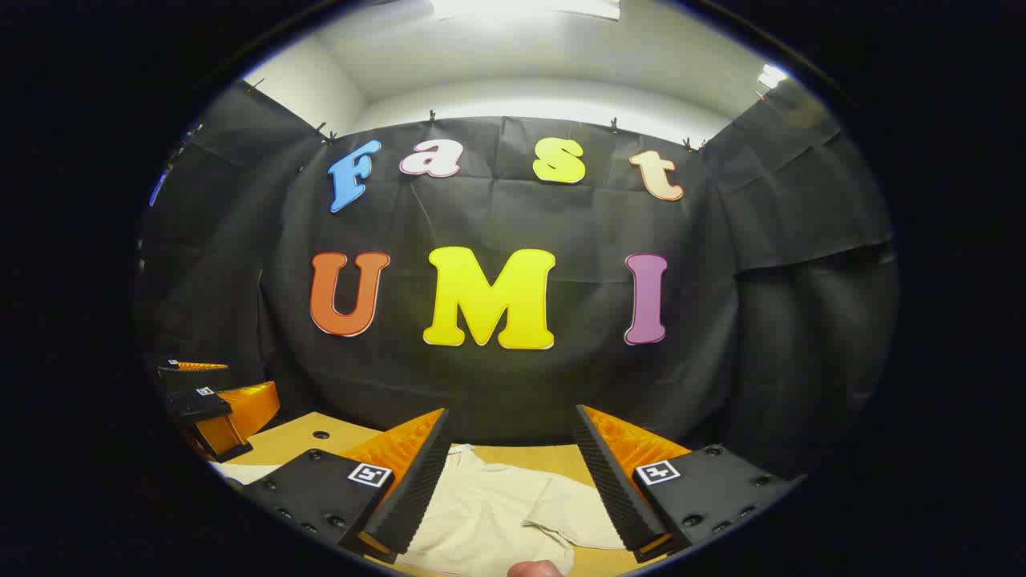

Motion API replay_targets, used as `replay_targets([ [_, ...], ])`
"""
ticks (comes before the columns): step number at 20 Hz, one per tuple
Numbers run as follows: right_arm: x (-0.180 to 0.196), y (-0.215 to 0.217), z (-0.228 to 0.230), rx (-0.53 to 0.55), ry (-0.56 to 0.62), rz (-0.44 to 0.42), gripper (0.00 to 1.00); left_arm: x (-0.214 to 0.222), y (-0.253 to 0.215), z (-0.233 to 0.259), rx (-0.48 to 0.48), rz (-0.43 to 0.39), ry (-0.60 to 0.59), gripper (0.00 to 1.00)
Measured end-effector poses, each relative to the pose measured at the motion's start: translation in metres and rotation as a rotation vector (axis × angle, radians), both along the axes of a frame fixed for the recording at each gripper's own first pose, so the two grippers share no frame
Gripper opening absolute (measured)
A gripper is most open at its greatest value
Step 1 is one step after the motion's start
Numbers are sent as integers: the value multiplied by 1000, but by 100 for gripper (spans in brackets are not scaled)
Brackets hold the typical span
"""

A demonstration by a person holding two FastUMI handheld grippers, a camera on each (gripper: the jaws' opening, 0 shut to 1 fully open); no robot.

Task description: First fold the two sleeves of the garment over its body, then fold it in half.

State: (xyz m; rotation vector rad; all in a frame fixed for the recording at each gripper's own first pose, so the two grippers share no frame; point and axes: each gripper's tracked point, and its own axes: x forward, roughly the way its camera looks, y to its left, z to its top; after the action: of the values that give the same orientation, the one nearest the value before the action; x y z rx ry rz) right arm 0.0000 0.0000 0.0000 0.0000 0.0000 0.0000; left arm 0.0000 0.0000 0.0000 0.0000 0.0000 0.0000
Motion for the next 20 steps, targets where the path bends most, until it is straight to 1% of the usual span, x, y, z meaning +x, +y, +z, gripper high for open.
replay_targets([
  [2,4,-3,-2,-3,4,-10,94,2,-3,-2,8,-5,0,99],
  [5,9,-2,-9,16,23,9,94,6,-6,-6,14,-9,8,99],
  [10,17,-3,-5,16,4,29,94,11,-14,-3,20,-16,-1,99],
  [17,24,-11,-6,27,18,5,94,16,-3,-3,17,16,0,99],
  [18,23,-9,-7,26,17,7,94,15,-4,-4,18,14,-1,100],
  [20,23,-10,-8,23,17,12,94,16,-5,1,23,8,-11,99],
])
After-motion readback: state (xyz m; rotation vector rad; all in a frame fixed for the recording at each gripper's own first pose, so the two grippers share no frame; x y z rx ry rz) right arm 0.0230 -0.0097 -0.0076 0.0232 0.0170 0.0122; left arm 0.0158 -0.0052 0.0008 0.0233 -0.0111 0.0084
